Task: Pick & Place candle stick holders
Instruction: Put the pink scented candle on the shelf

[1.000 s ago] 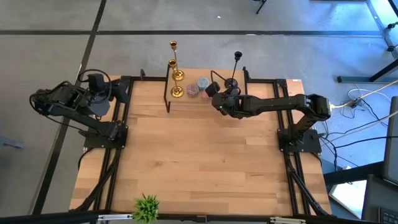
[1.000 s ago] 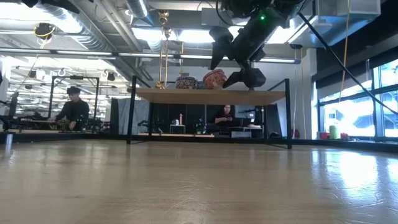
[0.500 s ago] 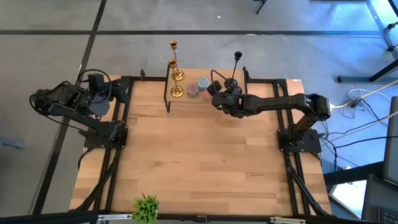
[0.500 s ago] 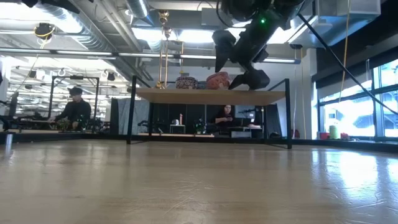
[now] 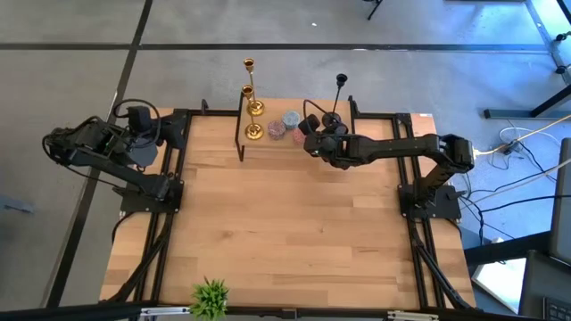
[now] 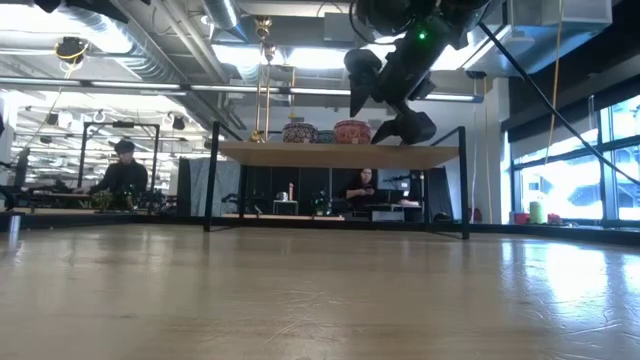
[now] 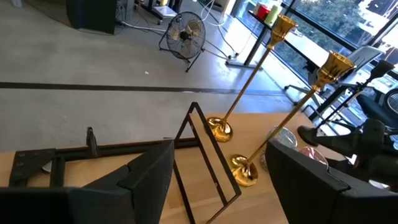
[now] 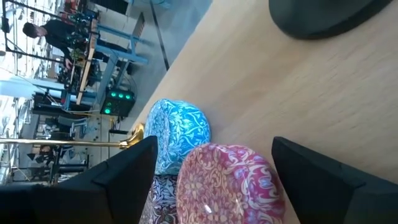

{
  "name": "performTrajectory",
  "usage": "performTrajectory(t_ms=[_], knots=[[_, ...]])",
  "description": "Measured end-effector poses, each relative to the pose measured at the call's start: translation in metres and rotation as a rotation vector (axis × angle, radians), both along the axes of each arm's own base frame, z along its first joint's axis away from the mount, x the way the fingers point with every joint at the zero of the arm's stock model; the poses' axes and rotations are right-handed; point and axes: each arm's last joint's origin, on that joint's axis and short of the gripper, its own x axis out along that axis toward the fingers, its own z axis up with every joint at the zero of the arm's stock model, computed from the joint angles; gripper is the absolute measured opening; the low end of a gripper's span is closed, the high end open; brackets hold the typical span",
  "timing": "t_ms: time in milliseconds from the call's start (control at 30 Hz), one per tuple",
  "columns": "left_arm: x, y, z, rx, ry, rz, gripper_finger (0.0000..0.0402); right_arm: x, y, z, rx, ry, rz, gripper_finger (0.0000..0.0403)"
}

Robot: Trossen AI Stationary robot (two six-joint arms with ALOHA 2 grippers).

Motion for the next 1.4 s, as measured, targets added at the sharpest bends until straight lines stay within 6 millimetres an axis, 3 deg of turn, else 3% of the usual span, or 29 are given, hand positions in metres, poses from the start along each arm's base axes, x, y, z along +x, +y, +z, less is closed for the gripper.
performTrajectory(t_ms=[467, 867, 1100, 1267, 1400], knots=[[0.0, 0.0, 0.0, -0.008, 0.005, -0.008, 0.0251, 0.001, -0.002, 0.004, -0.099, 0.04, -0.013, 0.0319], [0.001, 0.0, -0.001, -0.015, 0.004, -0.015, 0.0251, 0.016, -0.003, 0.028, -0.314, 0.034, 0.129, 0.0302], [0.001, 0.0, 0.0, -0.016, 0.0, -0.015, 0.0251, 0.026, -0.002, 0.046, -0.431, -0.06, 0.427, 0.0299], [0.001, 0.0, 0.0, -0.016, 0.0, -0.015, 0.0251, 0.031, 0.0, 0.071, -0.645, -0.293, 0.868, 0.0299], [0.001, -0.001, 0.0, -0.016, 0.001, -0.015, 0.0251, 0.029, 0.007, 0.083, -0.698, -0.522, 1.226, 0.0299]])
